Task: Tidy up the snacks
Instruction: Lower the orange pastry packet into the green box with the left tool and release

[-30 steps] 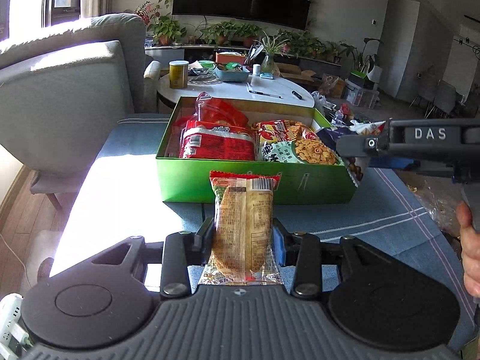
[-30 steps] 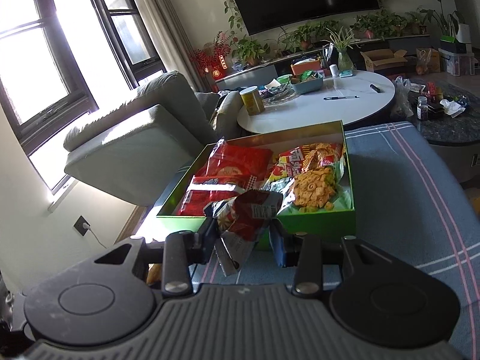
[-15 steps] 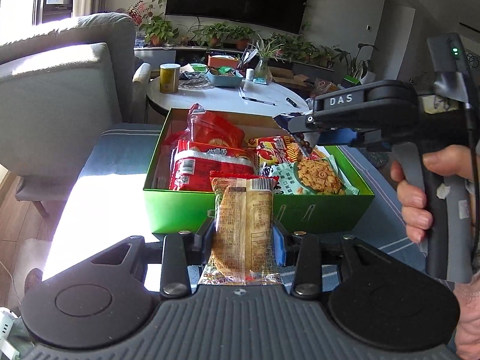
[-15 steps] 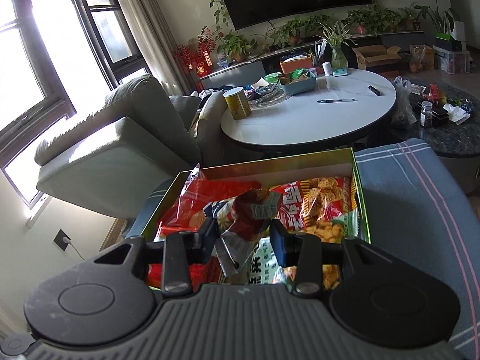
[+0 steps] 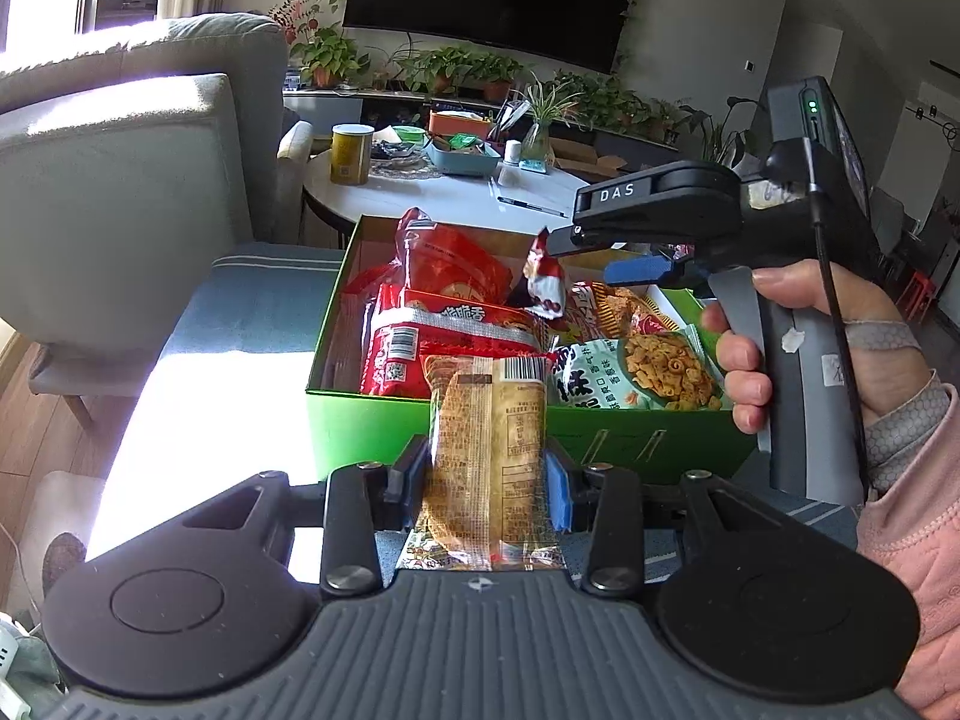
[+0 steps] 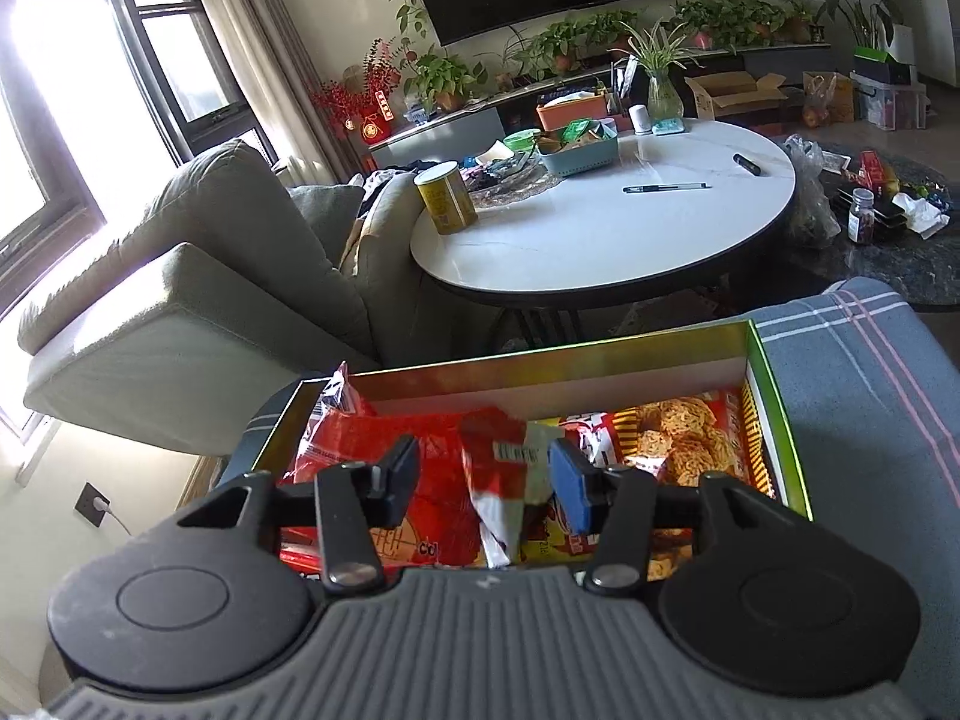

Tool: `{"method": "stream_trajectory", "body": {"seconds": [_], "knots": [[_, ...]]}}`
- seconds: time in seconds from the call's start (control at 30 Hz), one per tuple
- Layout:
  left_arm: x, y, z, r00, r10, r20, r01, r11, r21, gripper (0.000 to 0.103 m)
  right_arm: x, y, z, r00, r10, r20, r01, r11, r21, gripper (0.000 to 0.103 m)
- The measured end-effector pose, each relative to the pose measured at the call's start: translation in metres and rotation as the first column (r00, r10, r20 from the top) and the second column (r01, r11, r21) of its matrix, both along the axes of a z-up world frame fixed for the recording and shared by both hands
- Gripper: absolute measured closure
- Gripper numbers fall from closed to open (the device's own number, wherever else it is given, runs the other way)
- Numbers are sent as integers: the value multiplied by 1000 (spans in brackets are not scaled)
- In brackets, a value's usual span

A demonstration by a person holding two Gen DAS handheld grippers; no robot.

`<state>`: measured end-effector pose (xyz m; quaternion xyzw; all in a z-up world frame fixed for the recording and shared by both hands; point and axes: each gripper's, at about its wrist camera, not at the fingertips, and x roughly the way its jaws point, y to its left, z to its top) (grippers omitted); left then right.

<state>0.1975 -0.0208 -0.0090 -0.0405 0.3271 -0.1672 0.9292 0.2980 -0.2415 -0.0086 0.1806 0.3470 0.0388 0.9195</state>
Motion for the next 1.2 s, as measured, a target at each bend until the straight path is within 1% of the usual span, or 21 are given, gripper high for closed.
{"method": "stream_trajectory", "body": {"seconds": [0.1,0.17,0.27,0.37,0.43,0.5,0.6,0.7,0.77,0.83,0.93,1.1,1.2], "knots": [[0,-6,2,1000,-8,4,8,1000,3,67,-10,-5,7,1000,3,5,-3,1000,-6,29],[2,-12,6,1000,-20,10,20,1000,-1,67,-20,-8,12,1000,2,15,-2,1000,-18,23],[9,-26,15,999,-35,24,35,999,-16,67,-36,-15,20,1000,-7,30,8,1000,-12,20],[24,-46,22,998,-50,26,51,998,-38,67,-48,-23,29,998,-35,54,35,999,-3,18],[36,-61,24,998,-58,24,60,997,-52,67,-55,-27,36,994,-74,85,76,997,-19,18],[51,-75,21,998,-50,22,51,997,-50,67,-59,-33,43,986,-112,123,117,993,-30,18],[72,-87,13,1000,-21,-2,21,998,-62,66,-64,-44,47,979,-140,150,144,989,-18,18],[82,-87,4,999,17,-39,-20,997,-76,60,-65,-51,45,978,-144,151,147,989,-8,18],[78,-84,3,999,4,-35,-7,996,-91,52,-66,-53,42,979,-139,147,142,990,-9,18],[71,-82,5,1000,4,-14,-5,996,-86,46,-67,-54,37,982,-132,137,134,991,-7,18],[63,-79,10,1000,6,11,-6,999,-44,45,-68,-54,31,985,-125,119,125,992,8,18],[44,-61,14,1000,19,10,-19,999,-32,45,-79,-47,29,990,-94,104,94,996,3,18],[28,-49,13,1000,26,8,-26,1000,5,44,-90,-42,30,993,-71,94,71,997,-4,18]]}}
